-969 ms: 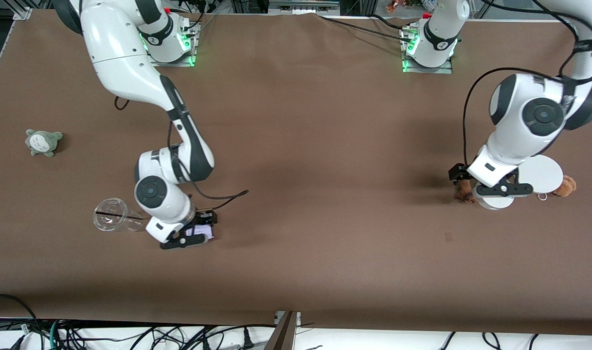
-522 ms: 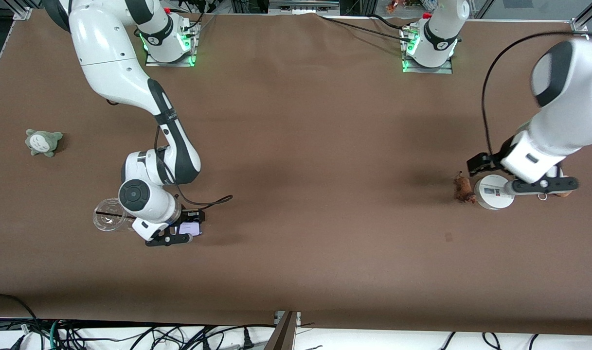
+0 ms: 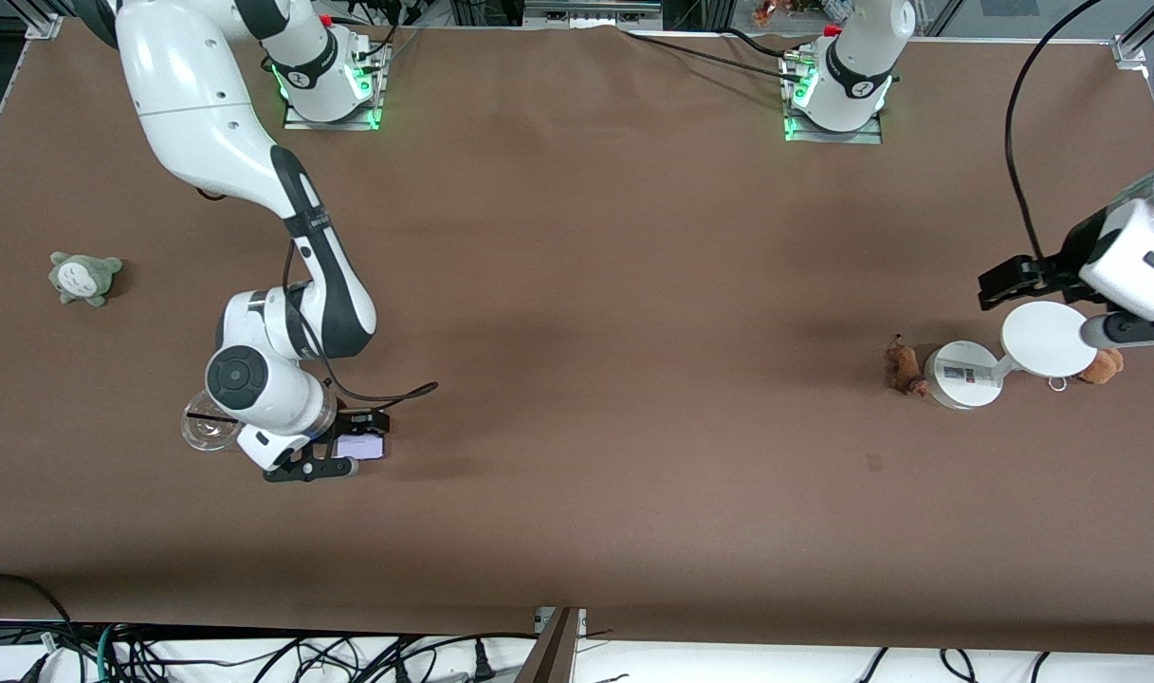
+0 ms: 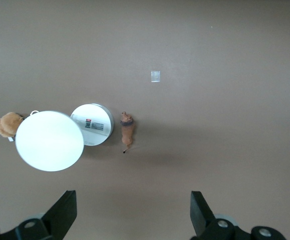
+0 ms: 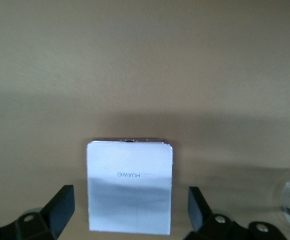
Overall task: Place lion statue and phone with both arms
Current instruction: 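Open the left gripper and lift away while the right gripper lowers the phone, then release the phone beside the glass cup and lift the right gripper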
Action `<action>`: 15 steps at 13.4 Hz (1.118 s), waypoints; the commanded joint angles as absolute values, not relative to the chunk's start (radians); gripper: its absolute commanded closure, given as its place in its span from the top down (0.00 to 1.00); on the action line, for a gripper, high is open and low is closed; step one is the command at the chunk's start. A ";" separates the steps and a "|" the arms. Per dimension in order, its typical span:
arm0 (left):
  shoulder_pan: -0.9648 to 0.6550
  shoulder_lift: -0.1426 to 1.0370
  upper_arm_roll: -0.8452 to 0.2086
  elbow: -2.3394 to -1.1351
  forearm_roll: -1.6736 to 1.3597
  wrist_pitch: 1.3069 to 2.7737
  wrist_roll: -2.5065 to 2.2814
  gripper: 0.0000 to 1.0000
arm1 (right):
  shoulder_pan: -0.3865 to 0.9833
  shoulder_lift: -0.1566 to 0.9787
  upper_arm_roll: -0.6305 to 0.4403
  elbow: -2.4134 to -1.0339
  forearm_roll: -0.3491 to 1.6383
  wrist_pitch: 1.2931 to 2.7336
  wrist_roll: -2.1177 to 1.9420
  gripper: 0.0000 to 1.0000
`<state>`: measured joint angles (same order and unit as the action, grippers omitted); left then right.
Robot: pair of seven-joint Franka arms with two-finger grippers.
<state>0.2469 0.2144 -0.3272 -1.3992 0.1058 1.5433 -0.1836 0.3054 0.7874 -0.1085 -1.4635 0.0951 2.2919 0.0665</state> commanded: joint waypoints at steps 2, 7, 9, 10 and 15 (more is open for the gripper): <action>0.255 0.189 -0.318 -1.358 0.083 1.509 -0.158 1.00 | 0.298 0.692 -0.095 -1.490 0.106 2.218 0.043 1.00; 0.158 0.127 -0.170 -1.425 0.052 1.485 -0.150 1.00 | 0.308 0.510 -0.089 -1.491 0.086 1.979 0.040 1.00; 0.163 0.126 -0.137 -1.431 0.051 1.485 -0.051 1.00 | 0.308 0.439 -0.087 -1.491 0.089 1.907 0.037 1.00; 0.153 0.124 -0.127 -1.433 0.052 1.483 -0.037 1.00 | 0.308 0.402 -0.086 -1.490 0.086 1.844 0.046 1.00; 0.149 0.097 -0.115 -1.480 0.009 1.488 -0.037 1.00 | 0.302 0.246 -0.121 -1.491 0.086 1.666 0.046 1.00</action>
